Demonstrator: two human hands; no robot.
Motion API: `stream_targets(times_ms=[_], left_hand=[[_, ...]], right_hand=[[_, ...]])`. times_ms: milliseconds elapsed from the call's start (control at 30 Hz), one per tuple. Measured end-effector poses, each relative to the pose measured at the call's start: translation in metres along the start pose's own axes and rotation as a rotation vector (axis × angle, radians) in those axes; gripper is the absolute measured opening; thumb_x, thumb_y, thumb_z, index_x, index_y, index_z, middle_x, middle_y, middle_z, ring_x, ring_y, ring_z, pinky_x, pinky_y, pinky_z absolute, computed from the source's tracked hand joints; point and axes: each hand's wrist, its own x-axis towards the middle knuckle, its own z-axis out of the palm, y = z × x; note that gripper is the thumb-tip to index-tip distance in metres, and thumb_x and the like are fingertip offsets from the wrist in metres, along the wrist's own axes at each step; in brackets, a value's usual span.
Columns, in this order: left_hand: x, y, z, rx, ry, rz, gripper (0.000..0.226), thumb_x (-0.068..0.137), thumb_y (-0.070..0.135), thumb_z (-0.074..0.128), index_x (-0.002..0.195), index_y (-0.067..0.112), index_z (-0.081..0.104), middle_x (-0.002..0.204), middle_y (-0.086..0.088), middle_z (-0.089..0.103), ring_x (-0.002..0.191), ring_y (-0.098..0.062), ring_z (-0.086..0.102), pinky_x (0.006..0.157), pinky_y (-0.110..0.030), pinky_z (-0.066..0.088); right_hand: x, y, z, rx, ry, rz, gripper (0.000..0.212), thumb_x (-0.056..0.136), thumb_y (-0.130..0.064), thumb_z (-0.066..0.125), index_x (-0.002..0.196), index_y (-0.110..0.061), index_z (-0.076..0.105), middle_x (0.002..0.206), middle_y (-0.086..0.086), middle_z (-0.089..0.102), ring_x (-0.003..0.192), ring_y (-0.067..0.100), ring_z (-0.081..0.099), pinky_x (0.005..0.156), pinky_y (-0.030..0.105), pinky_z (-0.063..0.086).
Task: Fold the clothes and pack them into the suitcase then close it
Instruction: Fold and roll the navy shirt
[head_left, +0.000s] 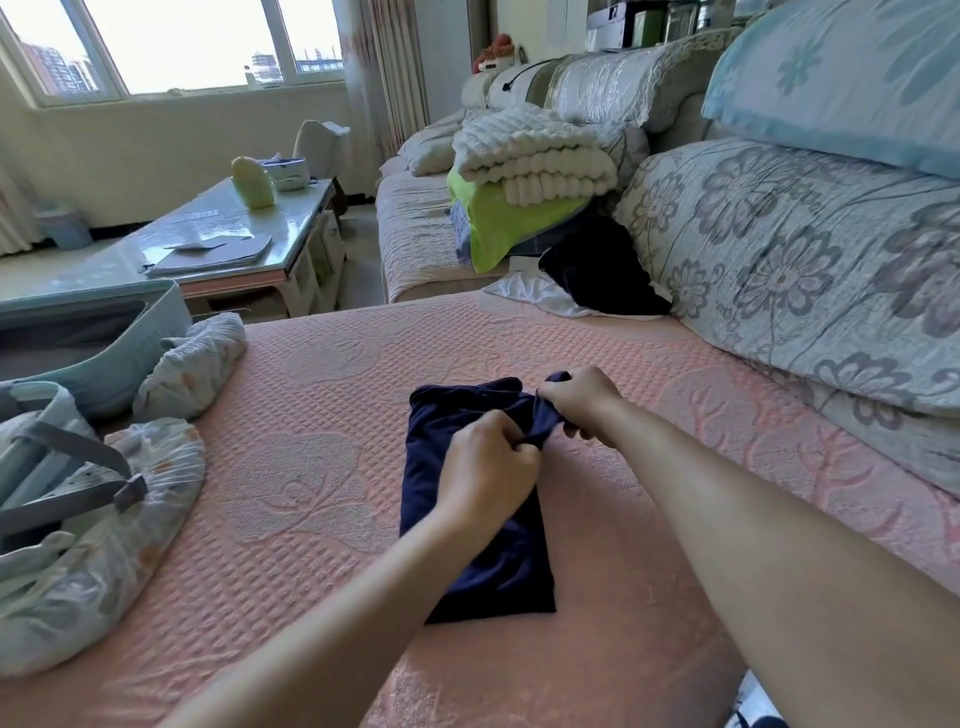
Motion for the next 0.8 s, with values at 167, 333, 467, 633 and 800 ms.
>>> stream_targets(times_ms=[167,333,467,633,800], left_hand=[[0.003,-0.039,-0.036,0.006,-0.097,-0.312,0.018,0.078,0.028,0.063,0.094,0.022,0.057,0.091,0.000,0.066,0.084,-0.019,0.062,0.069,-0.028,0.044],[-0.003,-0.064,-0.054,0.278,-0.176,-0.198,0.038,0.091,0.038,0.053,0.117,0.013,0.042,0.106,-0.006,0.058,0.092,-0.028,0.057,0.071,-0.035,0.040],[0.000,-0.065,-0.049,0.589,-0.056,0.348,0.039,0.096,0.036,0.045,0.130,0.017,0.043,0.130,-0.004,0.047,0.124,-0.025,0.044,0.097,-0.033,0.034],[0.009,-0.100,-0.029,0.651,-0.532,0.200,0.088,0.093,0.069,0.035,0.159,0.022,0.001,0.166,0.002,-0.008,0.151,-0.014,-0.012,0.124,-0.040,0.006],[0.007,-0.105,-0.032,0.689,-0.472,0.276,0.092,0.091,0.075,0.023,0.158,0.019,-0.005,0.164,0.000,-0.018,0.150,-0.015,-0.018,0.124,-0.042,-0.001]], right_hand=[[-0.018,-0.043,0.032,0.290,-0.128,-0.014,0.016,0.094,-0.029,0.065,0.091,-0.014,0.059,0.082,0.009,0.067,0.049,0.020,0.060,0.044,0.023,0.035],[-0.027,-0.047,0.064,0.010,-0.060,-0.208,0.013,0.096,-0.022,0.053,0.102,-0.019,0.064,0.105,0.002,0.068,0.091,0.022,0.067,0.068,0.028,0.047],[-0.025,-0.023,0.072,-0.661,-0.091,-0.506,0.041,0.099,-0.031,0.047,0.139,-0.027,0.055,0.151,0.006,0.045,0.138,0.025,0.039,0.114,0.040,0.031],[-0.019,0.003,0.076,-0.998,-0.249,-0.476,0.062,0.104,-0.053,0.030,0.160,-0.032,0.015,0.169,-0.002,0.002,0.154,0.016,0.001,0.124,0.046,0.004],[-0.032,-0.005,0.079,-1.005,-0.218,-0.561,0.068,0.104,-0.050,0.031,0.161,-0.022,0.008,0.168,0.001,-0.005,0.154,0.015,-0.007,0.125,0.039,-0.004]])
